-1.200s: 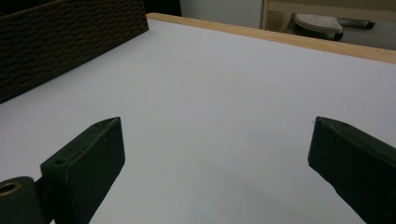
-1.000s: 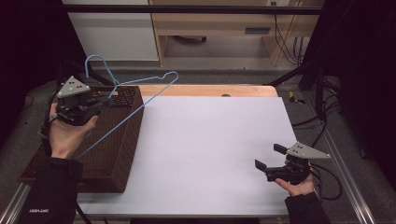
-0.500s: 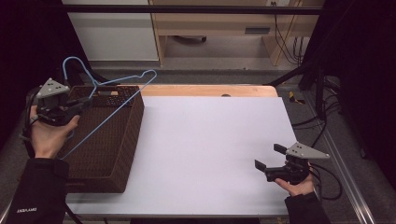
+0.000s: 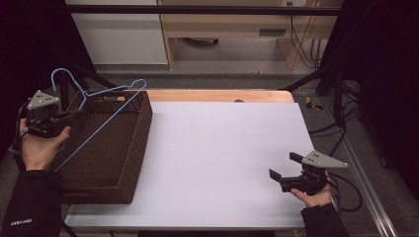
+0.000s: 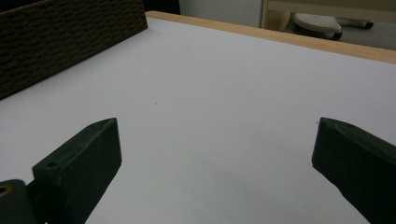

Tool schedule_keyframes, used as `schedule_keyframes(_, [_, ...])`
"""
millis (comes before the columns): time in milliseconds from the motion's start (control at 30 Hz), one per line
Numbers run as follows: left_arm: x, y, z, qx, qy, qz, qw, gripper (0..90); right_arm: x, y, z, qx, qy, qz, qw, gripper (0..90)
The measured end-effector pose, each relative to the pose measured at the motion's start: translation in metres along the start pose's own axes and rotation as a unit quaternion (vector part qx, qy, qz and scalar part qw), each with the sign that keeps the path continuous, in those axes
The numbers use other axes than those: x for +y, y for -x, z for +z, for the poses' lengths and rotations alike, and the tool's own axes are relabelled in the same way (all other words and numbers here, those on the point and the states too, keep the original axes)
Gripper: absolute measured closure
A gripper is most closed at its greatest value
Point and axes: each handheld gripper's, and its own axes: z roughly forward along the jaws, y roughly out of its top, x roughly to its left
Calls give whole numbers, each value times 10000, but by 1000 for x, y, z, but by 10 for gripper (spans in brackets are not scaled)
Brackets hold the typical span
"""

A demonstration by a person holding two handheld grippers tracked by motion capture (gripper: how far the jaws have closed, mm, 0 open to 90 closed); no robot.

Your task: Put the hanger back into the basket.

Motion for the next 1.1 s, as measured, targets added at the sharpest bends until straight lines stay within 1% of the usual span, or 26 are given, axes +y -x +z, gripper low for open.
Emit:
schedule_keyframes(33, [-3, -3, 1, 10, -1, -49, 10000, 874, 0, 0, 0, 2, -2, -8, 10000, 19])
schedule_keyframes(100, [-7, -6, 2, 52, -29, -58, 10000, 874, 0, 0, 0, -3, -3, 6, 10000, 19])
schedule_keyframes(133, [-9, -8, 3, 65, -39, -109, 9999, 874, 0, 0, 0, -6, -9, 1, 10000, 19])
schedule_keyframes(233, [-17, -12, 6, 92, -109, -59, 9999, 874, 0, 0, 0, -16, -17, -13, 10000, 19])
schedule_keyframes(333, [-24, -13, 9, 78, -133, -90, 9998, 874, 0, 0, 1, -19, -21, -8, 10000, 19])
schedule_keyframes(433, [-31, -13, 9, 47, -82, -126, 9999, 874, -1, 1, 1, -32, -24, -11, 10000, 19])
schedule_keyframes(500, [-34, -13, 7, 38, -29, -104, 9999, 874, 0, 0, 1, -29, -18, -5, 10000, 20])
schedule_keyframes(533, [-35, -14, 6, 25, -46, -89, 9999, 874, 0, 0, 1, -30, -20, 2, 10000, 20])
schedule_keyframes(567, [-37, -13, 5, 55, -26, -22, 10000, 874, 0, 0, 1, -34, -13, 10, 10000, 20])
schedule_keyframes(600, [-37, -13, 4, 42, -31, 15, 10000, 874, 0, 0, 1, -26, -26, -1, 10000, 20])
schedule_keyframes(633, [-39, -14, 3, -29, -12, 6, 10000, 874, -1, 0, 1, -18, -33, -17, 10000, 20])
schedule_keyframes(667, [-40, -13, 2, -33, 1, 36, 10000, 874, -1, 0, 1, -20, -34, -7, 10000, 20])
schedule_keyframes(700, [-41, -13, 3, -59, -12, 10, 10000, 874, -1, 0, 2, -36, -37, -21, 10000, 20])
schedule_keyframes(733, [-42, -13, 4, -74, -26, 32, 10000, 874, -1, 0, 2, -36, -37, -21, 10000, 20])
schedule_keyframes(900, [-50, -8, 17, -130, -162, 7, 9998, 874, -1, 0, 2, -15, -40, -6, 10000, 21])
schedule_keyframes(1033, [-54, -2, 30, -219, -420, 49, 9989, 873, -1, -1, 2, -13, -43, -9, 10000, 21])
schedule_keyframes(1100, [-55, 1, 35, -194, -545, 76, 9983, 872, -1, -1, 2, -15, -48, -6, 10000, 21])
